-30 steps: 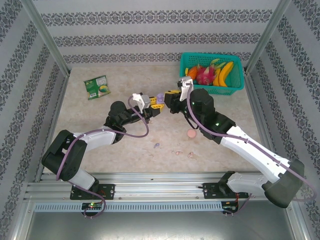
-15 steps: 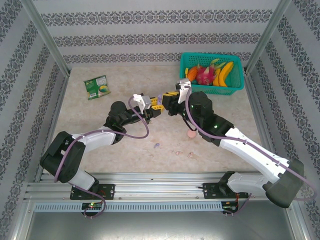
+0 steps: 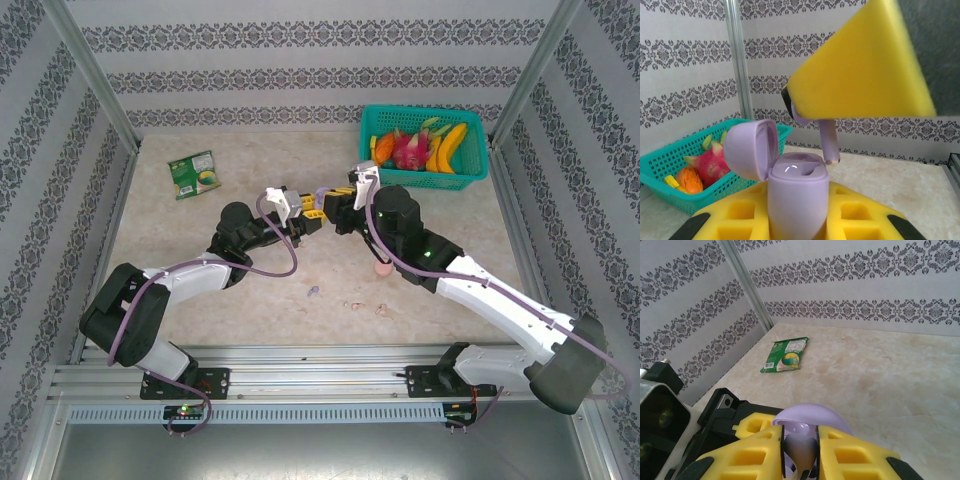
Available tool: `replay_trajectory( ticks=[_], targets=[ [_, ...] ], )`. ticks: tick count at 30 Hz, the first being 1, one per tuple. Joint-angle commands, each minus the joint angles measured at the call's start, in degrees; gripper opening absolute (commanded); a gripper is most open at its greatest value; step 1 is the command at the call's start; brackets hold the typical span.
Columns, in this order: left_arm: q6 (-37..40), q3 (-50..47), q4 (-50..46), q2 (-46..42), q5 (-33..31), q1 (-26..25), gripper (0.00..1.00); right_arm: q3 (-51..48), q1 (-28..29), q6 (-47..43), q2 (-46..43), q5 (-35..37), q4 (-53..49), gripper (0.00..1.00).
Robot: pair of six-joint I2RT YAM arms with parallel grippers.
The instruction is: Insert wireless bluetooth earbuds into charging case
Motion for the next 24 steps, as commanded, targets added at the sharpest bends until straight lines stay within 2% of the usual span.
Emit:
replay_trajectory(
  ticks=[1,24],
  targets=[
    [-0.2,1.8,1.2,-1.7,0.7,-0.9,0.0,-0.1,0.7,0.5,0.7,0.8,1.9,0.22],
    [-0.1,1.6,0.2,-1.7,1.2,-1.0,0.0,0.5,-0.1,2.1,-2.5,0.2,1.7,0.21]
  ],
)
